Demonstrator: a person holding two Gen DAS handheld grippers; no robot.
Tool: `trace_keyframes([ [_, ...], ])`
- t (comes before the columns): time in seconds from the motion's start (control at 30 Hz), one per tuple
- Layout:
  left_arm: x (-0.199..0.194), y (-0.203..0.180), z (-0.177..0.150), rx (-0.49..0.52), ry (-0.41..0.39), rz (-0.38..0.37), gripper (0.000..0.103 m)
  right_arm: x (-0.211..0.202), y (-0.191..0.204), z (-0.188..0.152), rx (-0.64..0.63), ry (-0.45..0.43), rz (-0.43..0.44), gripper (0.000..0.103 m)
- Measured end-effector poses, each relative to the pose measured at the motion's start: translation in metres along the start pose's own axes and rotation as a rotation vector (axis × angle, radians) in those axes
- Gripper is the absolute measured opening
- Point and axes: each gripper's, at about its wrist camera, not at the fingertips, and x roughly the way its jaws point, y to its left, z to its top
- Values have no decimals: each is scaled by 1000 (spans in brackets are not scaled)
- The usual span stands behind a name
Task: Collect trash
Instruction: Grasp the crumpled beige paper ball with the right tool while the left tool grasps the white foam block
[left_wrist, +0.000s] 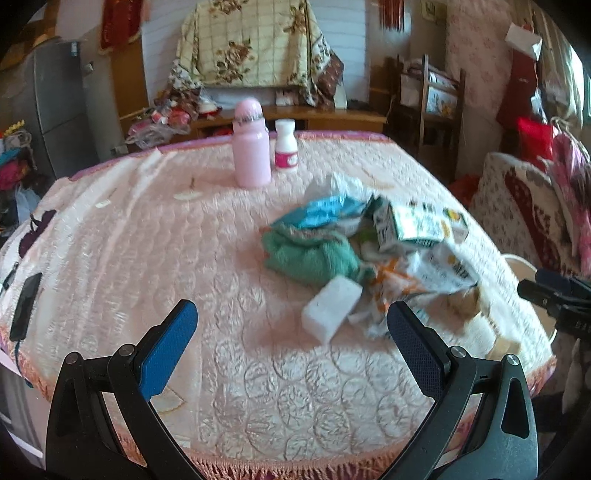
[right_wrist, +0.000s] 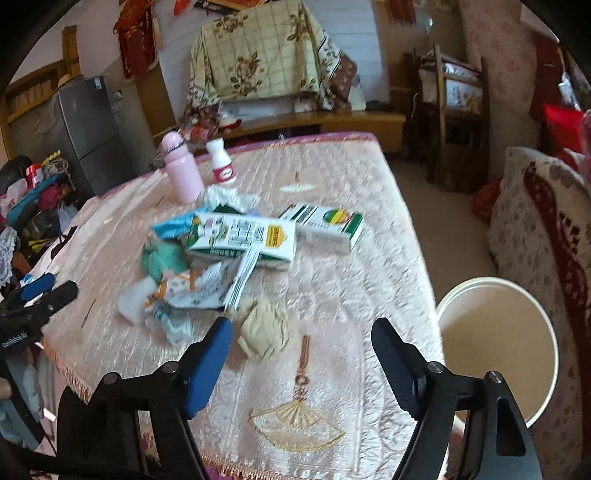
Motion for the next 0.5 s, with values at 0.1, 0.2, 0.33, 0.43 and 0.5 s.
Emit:
trace_keyframes([
  [0.1, 17, 4, -2, -20, 41, -14, 101, 10, 3, -3, -9, 21, 15, 74],
  [0.2, 35, 3, 0, -19, 68, -29, 99, 21, 5, -4, -4, 50, 42, 71],
  [0.33, 57, -1, 1, 6, 109, -44, 92, 41, 14, -2, -23, 89, 79, 61],
  [0.43, 73, -4, 1, 35, 147, -46, 85, 58, 19, 0, -43, 116, 90, 58],
  [0.5, 83, -4, 0, 35, 185, -74, 70, 68, 21, 1, -45, 135, 104, 49],
])
